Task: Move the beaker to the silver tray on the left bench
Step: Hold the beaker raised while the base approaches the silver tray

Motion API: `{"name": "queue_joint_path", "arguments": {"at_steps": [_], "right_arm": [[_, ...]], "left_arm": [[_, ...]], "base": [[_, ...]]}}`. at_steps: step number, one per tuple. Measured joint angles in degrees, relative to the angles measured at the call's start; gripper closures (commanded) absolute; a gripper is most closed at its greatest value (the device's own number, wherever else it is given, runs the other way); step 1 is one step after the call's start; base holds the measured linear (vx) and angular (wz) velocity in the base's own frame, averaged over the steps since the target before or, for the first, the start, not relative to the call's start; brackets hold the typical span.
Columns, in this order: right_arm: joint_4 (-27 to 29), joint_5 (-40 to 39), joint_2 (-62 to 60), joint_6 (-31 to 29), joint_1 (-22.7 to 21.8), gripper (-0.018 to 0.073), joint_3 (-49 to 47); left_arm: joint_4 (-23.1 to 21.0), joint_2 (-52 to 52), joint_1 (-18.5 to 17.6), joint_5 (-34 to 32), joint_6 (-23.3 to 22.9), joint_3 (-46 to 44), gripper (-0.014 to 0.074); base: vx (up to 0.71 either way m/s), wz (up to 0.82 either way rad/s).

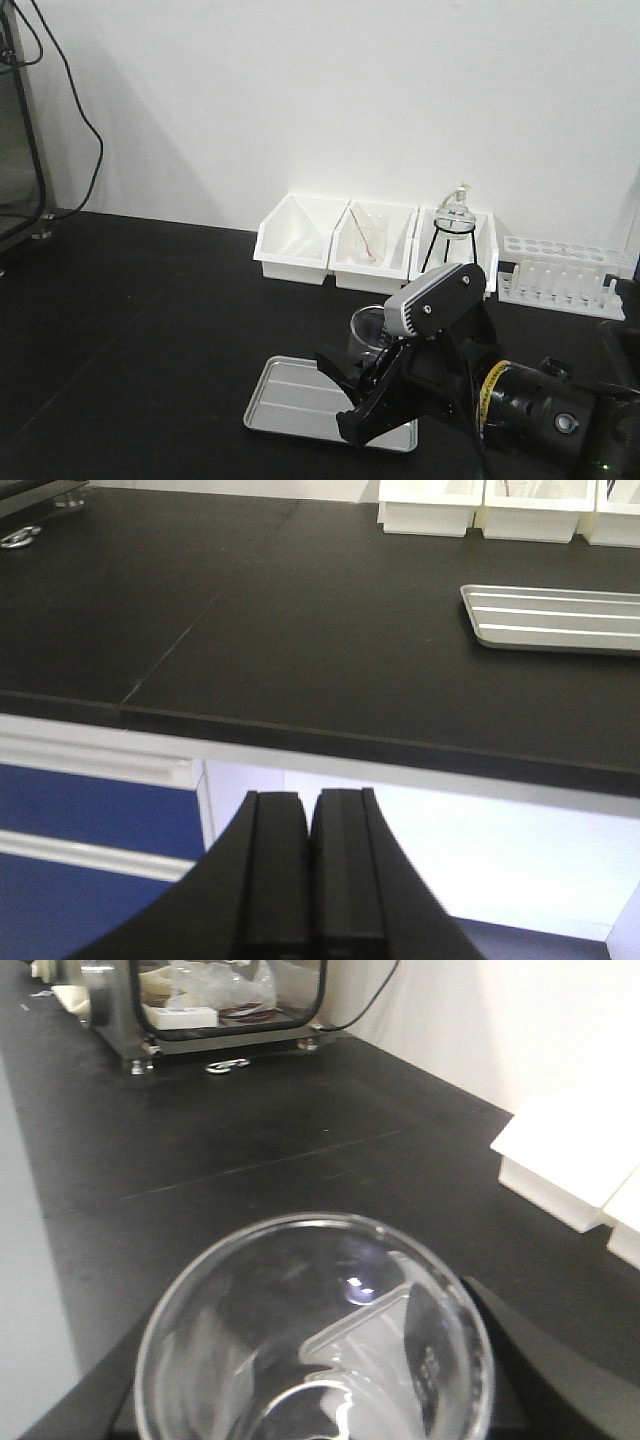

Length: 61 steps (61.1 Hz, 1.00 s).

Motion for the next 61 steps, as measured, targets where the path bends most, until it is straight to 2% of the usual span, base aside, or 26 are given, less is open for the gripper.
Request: {"name": "queue_joint_path", "arguments": {"at_steps": [29, 61], "right_arm": [[0.0, 0.0, 0.0, 0.0, 0.0, 0.057, 0.0], [0.0, 0.0, 0.0, 0.0, 0.0, 0.057, 0.0]], "left_arm": [[0.0, 0.0, 0.0, 0.0, 0.0, 0.0, 0.0595], [0.0, 0.0, 0.0, 0.0, 0.0, 0.0, 0.0595]], "base": [[0.17, -0.17], [0.05, -0.11]]}}
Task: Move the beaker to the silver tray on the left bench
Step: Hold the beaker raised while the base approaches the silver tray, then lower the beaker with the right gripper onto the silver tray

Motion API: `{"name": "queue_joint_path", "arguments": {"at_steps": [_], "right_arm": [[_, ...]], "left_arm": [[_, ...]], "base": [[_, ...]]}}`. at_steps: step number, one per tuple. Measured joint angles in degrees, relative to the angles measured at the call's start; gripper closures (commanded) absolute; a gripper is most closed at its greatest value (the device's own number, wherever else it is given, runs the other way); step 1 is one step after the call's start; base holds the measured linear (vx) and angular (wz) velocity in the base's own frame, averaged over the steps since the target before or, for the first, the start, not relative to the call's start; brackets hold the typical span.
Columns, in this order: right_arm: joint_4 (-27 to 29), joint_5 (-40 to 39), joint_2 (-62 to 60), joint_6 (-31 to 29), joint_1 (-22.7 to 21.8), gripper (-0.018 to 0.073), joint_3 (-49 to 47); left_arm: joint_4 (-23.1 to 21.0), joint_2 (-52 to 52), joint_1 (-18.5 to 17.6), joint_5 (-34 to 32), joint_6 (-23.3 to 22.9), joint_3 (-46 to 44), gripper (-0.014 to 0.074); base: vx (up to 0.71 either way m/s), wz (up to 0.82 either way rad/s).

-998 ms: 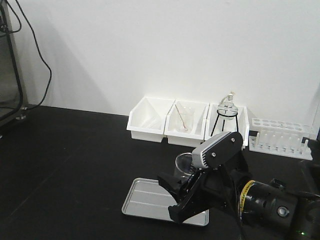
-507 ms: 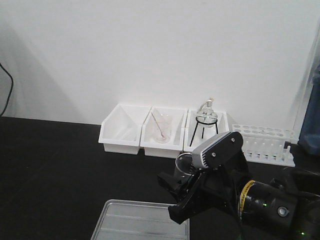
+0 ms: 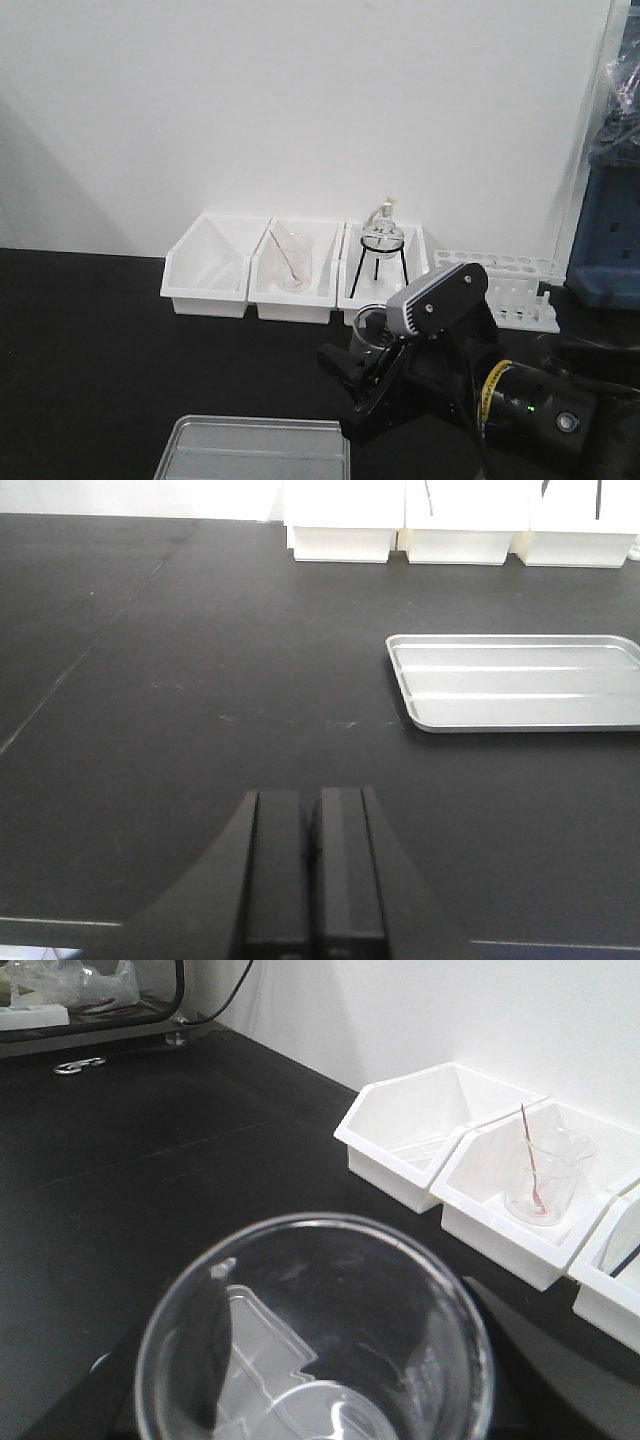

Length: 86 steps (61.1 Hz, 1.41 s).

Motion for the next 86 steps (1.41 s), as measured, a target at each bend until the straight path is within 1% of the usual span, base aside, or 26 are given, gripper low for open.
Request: {"name": "queue_joint_path", "arguments": {"at_steps": [67, 73, 86], "right_arm": [[0.0, -0.1, 0.0, 0.0, 0.0, 0.0571, 0.0], [0.0, -0.9, 0.0, 0.0, 0.0, 0.0571, 0.0], [1.4, -2.1, 2.0, 0.0, 0.0, 0.0571, 0.0]], "left_arm": [[0.0, 0.0, 0.0, 0.0, 0.0, 0.0, 0.0595], [0.0, 0.0, 0.0, 0.0, 0.0, 0.0, 0.0595], [0.0, 0.0, 0.0, 0.0, 0.0, 0.0, 0.0595]], "base": [[0.0, 0.0], [0.0, 0.0], [0.0, 0.0]]}}
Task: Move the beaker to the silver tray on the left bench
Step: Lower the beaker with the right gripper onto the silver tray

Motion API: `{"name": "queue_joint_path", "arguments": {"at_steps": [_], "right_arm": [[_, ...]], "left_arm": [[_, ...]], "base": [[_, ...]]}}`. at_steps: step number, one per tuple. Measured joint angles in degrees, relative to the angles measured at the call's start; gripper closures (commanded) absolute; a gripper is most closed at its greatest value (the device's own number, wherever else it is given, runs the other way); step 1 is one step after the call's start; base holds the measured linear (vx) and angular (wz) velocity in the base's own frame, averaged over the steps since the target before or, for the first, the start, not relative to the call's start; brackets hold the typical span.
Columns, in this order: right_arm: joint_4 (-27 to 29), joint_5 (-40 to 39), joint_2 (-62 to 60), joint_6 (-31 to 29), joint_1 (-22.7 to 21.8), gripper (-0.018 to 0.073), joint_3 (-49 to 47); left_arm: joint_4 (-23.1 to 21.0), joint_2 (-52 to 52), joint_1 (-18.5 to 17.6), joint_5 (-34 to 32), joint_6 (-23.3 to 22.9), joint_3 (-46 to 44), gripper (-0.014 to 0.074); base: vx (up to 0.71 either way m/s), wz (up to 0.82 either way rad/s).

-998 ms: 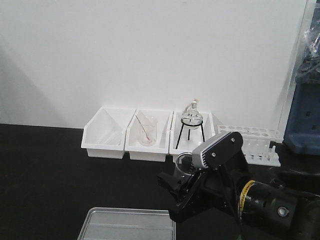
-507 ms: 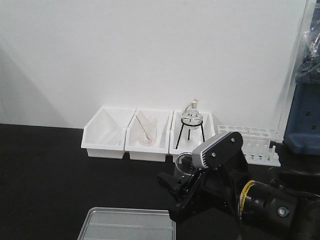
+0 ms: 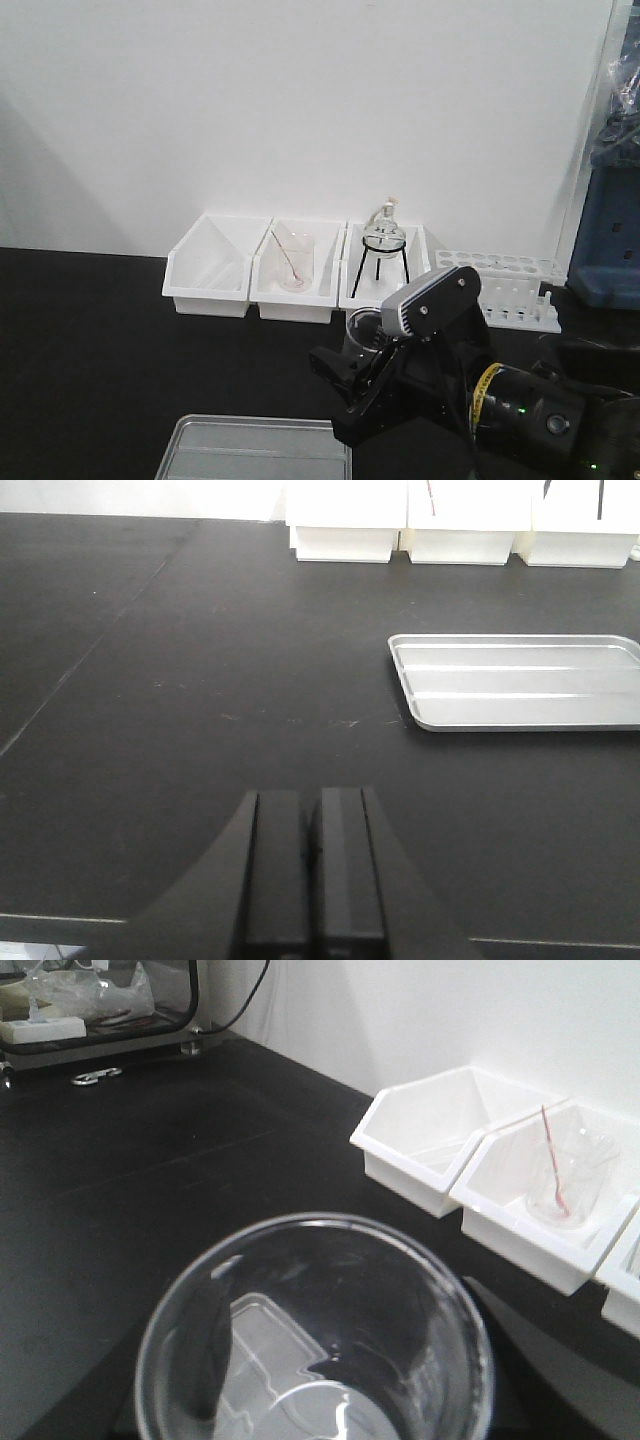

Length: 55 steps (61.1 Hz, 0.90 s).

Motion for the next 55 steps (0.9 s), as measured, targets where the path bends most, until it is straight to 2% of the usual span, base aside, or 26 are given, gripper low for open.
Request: {"name": "queue_joint_path", "arguments": {"at_steps": [26, 55], "right_arm": [[0.1, -4.1, 17.3, 0.8, 0.0, 0.0571, -13.6], [0.1, -9.5, 31.2, 1.5, 0.0, 0.0571, -14.1]], "left_arm": [[0.0, 0.0, 0.0, 0.0, 0.0, 0.0, 0.0595], [0.0, 0.0, 0.0, 0.0, 0.0, 0.0, 0.0595]], "base": [[0.0, 0.0], [0.0, 0.0]]}}
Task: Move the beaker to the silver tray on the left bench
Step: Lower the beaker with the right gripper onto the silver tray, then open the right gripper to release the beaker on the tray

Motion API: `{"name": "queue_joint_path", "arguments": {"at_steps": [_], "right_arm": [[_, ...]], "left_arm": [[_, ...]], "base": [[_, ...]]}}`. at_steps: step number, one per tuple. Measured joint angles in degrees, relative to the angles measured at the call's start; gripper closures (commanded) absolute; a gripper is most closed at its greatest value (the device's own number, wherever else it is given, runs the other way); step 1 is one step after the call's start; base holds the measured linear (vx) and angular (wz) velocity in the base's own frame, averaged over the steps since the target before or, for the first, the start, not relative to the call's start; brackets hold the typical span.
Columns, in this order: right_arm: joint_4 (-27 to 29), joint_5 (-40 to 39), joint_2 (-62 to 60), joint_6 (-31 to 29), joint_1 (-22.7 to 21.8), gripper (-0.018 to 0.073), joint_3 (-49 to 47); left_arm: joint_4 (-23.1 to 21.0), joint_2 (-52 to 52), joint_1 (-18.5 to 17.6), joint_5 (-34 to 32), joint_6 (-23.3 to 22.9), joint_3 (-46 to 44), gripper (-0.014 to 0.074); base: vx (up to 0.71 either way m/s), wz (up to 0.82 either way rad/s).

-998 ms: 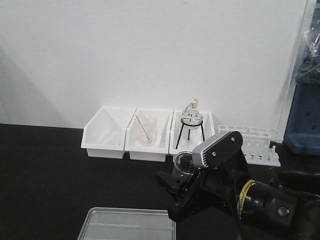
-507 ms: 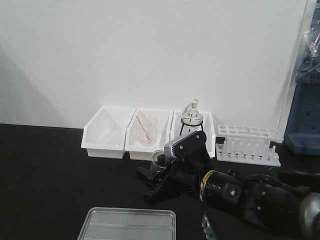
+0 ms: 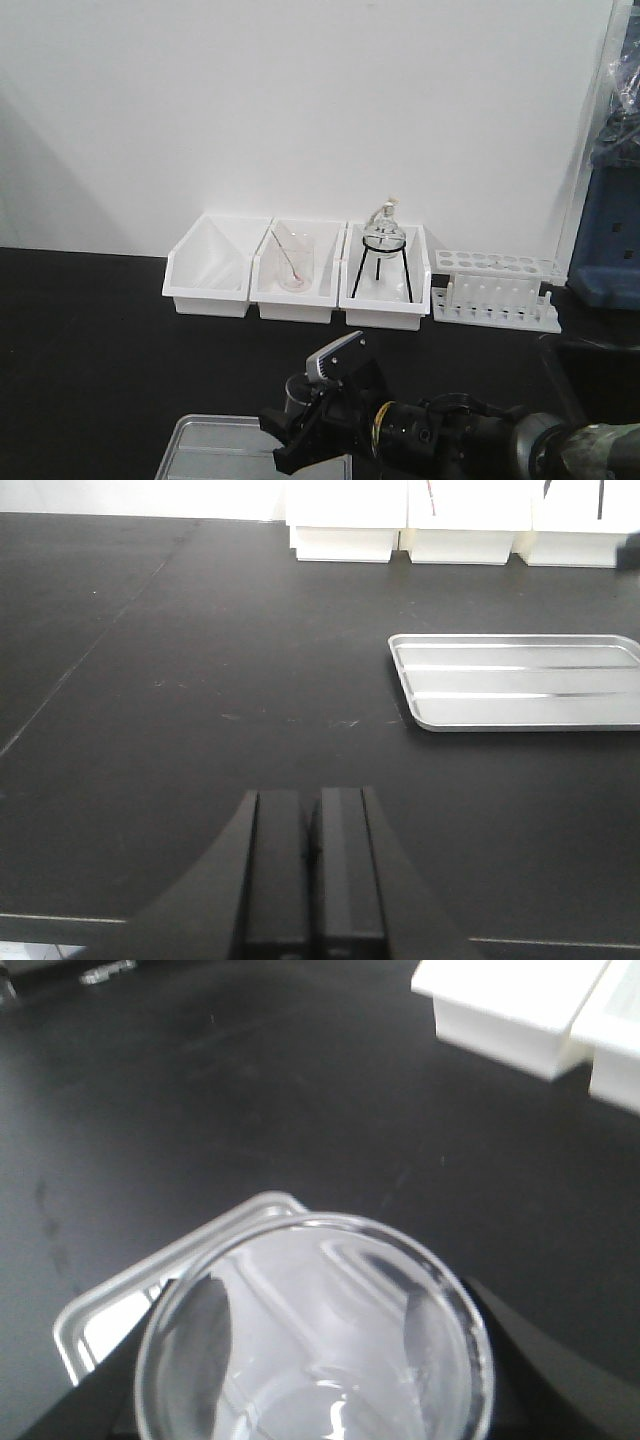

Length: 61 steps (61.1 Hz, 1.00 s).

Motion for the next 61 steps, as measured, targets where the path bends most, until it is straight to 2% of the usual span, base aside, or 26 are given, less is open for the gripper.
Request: {"name": "queue_joint_path", "arguments": {"at_steps": [23, 42, 51, 61], "right_arm": [[-0.1, 0.0, 8.4, 0.0, 0.0, 0.0564, -1.9], [0.0, -0.1, 10.6, 0.1, 0.3, 0.0534, -2.3], [0.2, 0.8, 10.7, 0.1, 1.1, 0.0469, -2.5], [0.7, 2.2, 10.6, 0.1, 2.3, 0.0332, -2.7]], "left_arm": [[0.0, 0.0, 0.0, 0.0, 0.0, 0.0, 0.0595], [0.0, 0.0, 0.0, 0.0, 0.0, 0.0, 0.0595], [0.0, 0.0, 0.0, 0.0, 0.0, 0.0, 0.0595], [0.0, 0.0, 0.0, 0.0, 0.0, 0.0, 0.0595]], "base": [[0.0, 0.0], [0.0, 0.0], [0.0, 0.0], [0.0, 0.0]]}}
